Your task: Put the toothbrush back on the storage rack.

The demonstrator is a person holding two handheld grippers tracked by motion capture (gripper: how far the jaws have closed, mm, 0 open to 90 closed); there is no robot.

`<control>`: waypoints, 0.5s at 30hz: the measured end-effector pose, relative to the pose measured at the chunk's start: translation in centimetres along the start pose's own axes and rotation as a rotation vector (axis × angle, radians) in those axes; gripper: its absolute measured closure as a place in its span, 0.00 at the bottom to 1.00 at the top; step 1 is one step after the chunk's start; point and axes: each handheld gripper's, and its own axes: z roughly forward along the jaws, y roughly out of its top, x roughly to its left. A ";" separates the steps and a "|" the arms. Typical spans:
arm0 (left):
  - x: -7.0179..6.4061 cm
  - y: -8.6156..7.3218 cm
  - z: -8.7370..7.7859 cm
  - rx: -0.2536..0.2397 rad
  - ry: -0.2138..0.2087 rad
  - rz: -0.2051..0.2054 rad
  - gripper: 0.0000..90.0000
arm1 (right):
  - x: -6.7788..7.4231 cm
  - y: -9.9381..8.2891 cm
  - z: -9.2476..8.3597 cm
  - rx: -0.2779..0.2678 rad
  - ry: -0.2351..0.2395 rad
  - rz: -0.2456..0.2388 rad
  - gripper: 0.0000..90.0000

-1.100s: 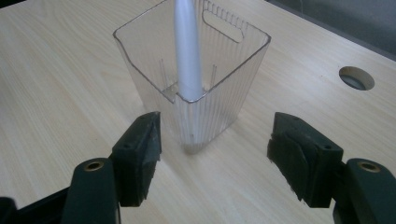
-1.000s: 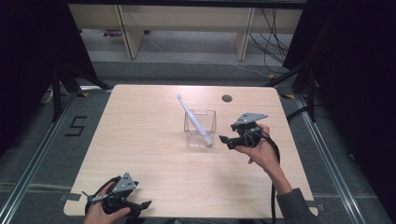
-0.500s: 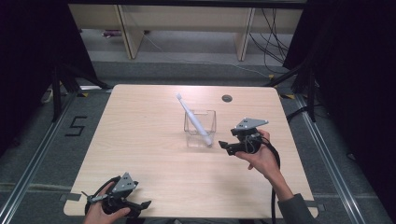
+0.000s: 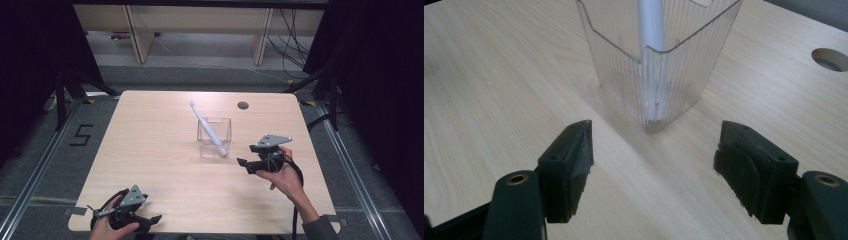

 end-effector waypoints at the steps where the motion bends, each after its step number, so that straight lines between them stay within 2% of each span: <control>1: 0.0 0.0 0.0 0.000 0.000 -0.001 0.17 | 0.1 -0.1 -0.1 0.008 0.008 0.005 0.35; 3: -0.1 0.0 0.1 0.001 -0.003 -0.002 0.17 | 0.1 -0.4 -0.1 0.006 0.006 -0.013 0.35; 4: -0.1 0.0 0.1 0.001 -0.003 0.000 0.17 | 0.2 -0.6 -0.2 0.007 0.005 0.004 0.35; 5: -0.1 0.0 0.0 0.001 -0.003 -0.001 0.17 | 0.3 -0.7 -0.2 0.019 0.023 0.004 0.35; 7: -0.1 0.0 0.0 -0.002 0.000 -0.006 0.17 | 0.4 -1.0 -0.2 0.018 0.024 -0.004 0.35; 8: -0.1 0.0 0.0 -0.003 -0.001 -0.004 0.17 | 0.7 -1.1 -0.3 0.021 0.021 0.028 0.34; 9: 0.0 0.0 0.0 0.001 0.001 0.000 0.17 | 0.4 -1.2 -0.3 0.013 0.022 -0.016 0.34; 10: 0.0 0.0 0.0 0.000 0.003 0.000 0.17 | 0.7 -1.4 -0.3 0.016 0.026 0.016 0.34; 11: 0.0 0.0 0.0 0.002 0.003 0.001 0.17 | 0.5 -1.5 -0.3 0.013 0.039 0.001 0.33; 12: 0.0 0.0 0.0 0.000 0.002 -0.002 0.17 | 0.6 -1.6 -0.4 0.018 0.031 0.016 0.32; 13: -0.1 0.0 0.0 -0.001 0.001 -0.004 0.17 | 0.6 -1.8 -0.2 0.005 0.040 0.001 0.32; 14: -0.1 0.0 0.0 0.001 -0.008 -0.003 0.17 | 0.8 -1.9 -0.4 0.022 0.042 0.027 0.31; 15: -0.1 0.0 0.0 -0.002 -0.005 -0.004 0.17 | 0.7 -2.0 -0.3 0.005 0.057 0.001 0.31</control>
